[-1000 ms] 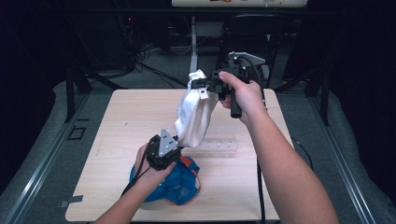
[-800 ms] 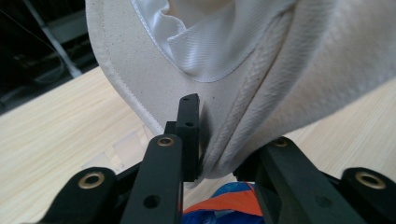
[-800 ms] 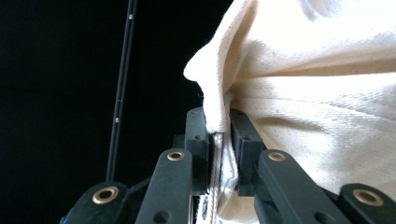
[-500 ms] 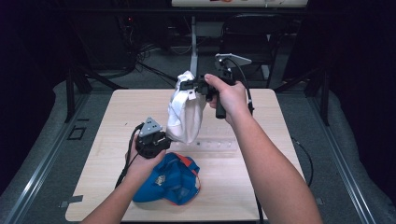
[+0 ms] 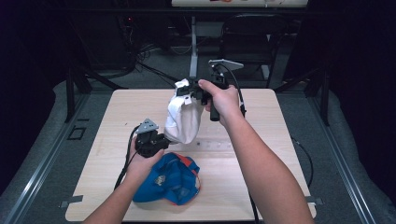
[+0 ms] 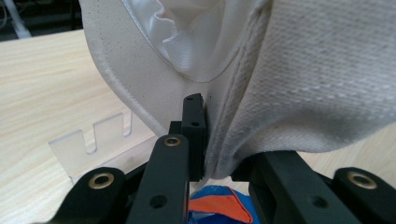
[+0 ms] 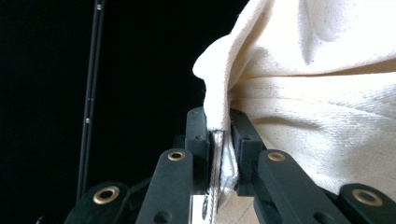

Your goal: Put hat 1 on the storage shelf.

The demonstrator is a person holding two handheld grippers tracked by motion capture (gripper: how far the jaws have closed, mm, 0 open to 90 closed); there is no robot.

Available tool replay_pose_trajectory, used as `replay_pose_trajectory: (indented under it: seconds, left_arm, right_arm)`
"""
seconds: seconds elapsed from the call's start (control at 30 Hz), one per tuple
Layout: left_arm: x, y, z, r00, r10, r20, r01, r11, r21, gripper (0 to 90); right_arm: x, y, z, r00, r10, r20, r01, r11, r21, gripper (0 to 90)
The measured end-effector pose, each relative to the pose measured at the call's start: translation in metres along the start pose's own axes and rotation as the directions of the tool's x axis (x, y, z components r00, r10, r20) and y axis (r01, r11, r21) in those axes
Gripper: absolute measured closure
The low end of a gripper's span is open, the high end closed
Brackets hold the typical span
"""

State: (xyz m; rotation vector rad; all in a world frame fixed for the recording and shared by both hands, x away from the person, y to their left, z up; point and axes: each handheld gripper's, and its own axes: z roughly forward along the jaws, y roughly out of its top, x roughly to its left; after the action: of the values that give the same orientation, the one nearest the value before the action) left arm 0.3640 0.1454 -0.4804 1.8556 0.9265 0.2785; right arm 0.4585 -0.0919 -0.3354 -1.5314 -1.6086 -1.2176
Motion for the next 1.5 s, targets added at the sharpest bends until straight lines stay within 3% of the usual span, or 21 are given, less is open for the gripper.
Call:
replay_pose_trajectory:
  seconds: [0.2,0.33,0.43,0.67,0.93,1.2,1.23,1.3,1.33,1.37,1.47,1.5]
  left_arm:
    - [0.002,-0.007,0.009,1.0,-0.005,0.008,0.005,0.9999,0.009,81.0]
    - [0.004,-0.01,0.009,0.9998,-0.013,0.012,0.013,0.9999,-0.011,81.0]
    - [0.005,-0.011,0.007,0.9995,-0.011,-0.029,0.011,0.9999,0.002,81.0]
    - [0.006,-0.021,0.006,0.9989,-0.037,-0.029,0.036,0.9991,-0.024,81.2]
    - [0.003,-0.023,0.007,0.9979,-0.017,-0.063,0.015,0.9995,-0.026,81.8]
    - [0.01,-0.031,0.005,0.9995,-0.021,-0.025,0.021,0.9993,-0.033,81.8]
    - [0.016,-0.033,0.004,1.0,0.004,0.005,-0.003,0.9995,-0.031,81.7]
    - [0.022,-0.033,0.003,0.9994,0.024,0.026,-0.024,0.9996,-0.016,81.4]
    - [0.022,-0.033,0.003,0.9994,0.024,0.026,-0.024,0.9996,-0.016,81.1]
    - [0.026,-0.033,0.003,0.9983,0.021,0.054,-0.02,0.9997,-0.011,80.9]
    - [0.027,-0.034,0.004,0.9981,0.019,0.06,-0.018,0.9998,-0.004,80.4]
    - [0.025,-0.035,0.005,0.9989,0.022,0.042,-0.022,0.9998,0.001,80.4]
  right_arm:
    - [-0.008,-0.001,0.0,0.9999,0.006,0.01,-0.006,1.0,0.012,80.4]
    - [-0.015,-0.002,0.0,0.9998,0.02,0.0,-0.02,1.0,0.006,80.4]
    - [-0.017,-0.003,0.002,0.9996,0.027,-0.008,-0.027,1.0,0.0,80.4]
    - [-0.018,-0.004,0.011,0.9995,0.029,-0.015,-0.028,0.999,0.014,80.3]
    - [-0.016,-0.005,0.017,0.9999,0.016,-0.005,-0.016,1.0,0.021,80.3]
    - [-0.014,-0.007,0.012,0.9995,-0.009,0.031,0.008,1.0,0.02,80.2]
    - [-0.016,-0.007,0.01,0.9992,-0.005,0.039,0.004,1.0,0.02,80.2]
    - [-0.017,-0.008,0.008,0.9994,0.005,0.036,-0.006,1.0,0.009,80.2]
    - [-0.017,-0.008,0.008,0.9994,0.005,0.036,-0.006,1.0,0.009,80.2]
    - [-0.016,-0.009,0.005,0.9994,0.007,0.033,-0.007,1.0,0.005,80.3]
    - [-0.014,-0.009,0.004,0.999,-0.002,0.044,0.002,1.0,0.01,80.2]
    - [-0.014,-0.01,0.004,0.9989,-0.007,0.046,0.006,1.0,0.01,80.2]
